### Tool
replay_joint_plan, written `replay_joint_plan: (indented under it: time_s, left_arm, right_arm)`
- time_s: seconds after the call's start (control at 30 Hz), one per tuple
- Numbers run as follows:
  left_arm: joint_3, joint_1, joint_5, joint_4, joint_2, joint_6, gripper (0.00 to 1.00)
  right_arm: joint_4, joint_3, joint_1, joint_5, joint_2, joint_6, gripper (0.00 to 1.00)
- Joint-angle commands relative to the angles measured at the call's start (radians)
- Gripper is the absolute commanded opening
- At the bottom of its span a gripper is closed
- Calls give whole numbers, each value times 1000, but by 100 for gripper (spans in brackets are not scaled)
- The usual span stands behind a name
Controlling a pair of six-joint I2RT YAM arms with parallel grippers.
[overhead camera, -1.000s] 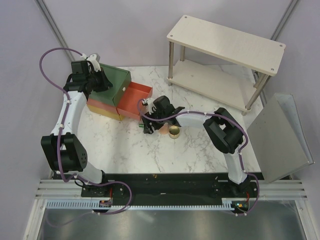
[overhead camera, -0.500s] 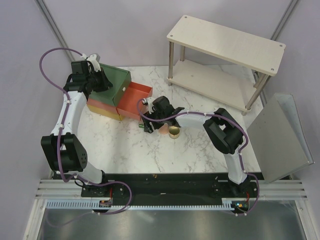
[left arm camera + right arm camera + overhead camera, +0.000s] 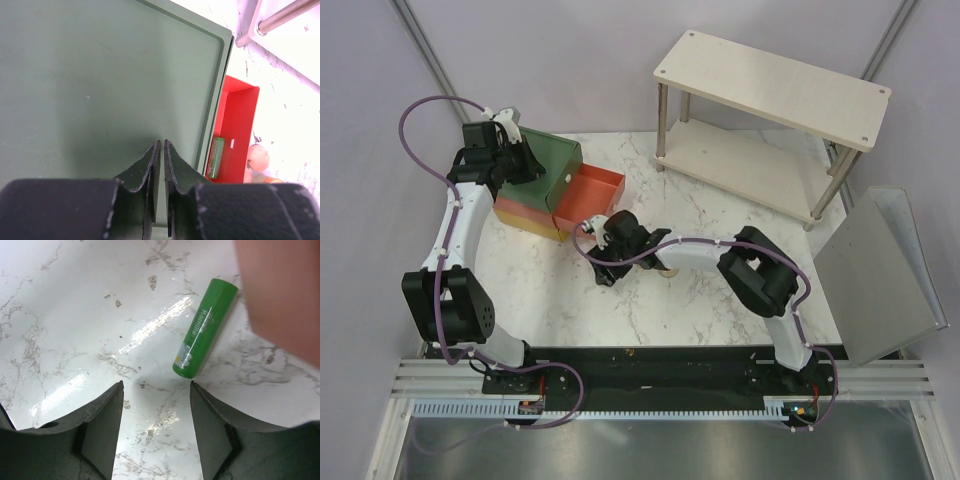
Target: Organize the makeup
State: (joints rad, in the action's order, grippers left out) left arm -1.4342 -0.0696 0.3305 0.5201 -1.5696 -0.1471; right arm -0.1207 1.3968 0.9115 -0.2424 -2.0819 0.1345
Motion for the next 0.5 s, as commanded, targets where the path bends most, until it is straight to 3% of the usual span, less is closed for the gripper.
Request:
replay_joint_plan:
  time_s: [0.0,0.2,0.47]
  left_arm:
    - [101,4,-88,343,-89,66,17]
    - [113,1,-87,337,-87,64,17]
    - [124,2,-102,333,-67,72,17]
  right_arm:
    - [-7,24,10,18,-30,5,61]
    - [-7,10,21,133,-6,10,64]
    - [-34,85,101,176,-3,-32,66]
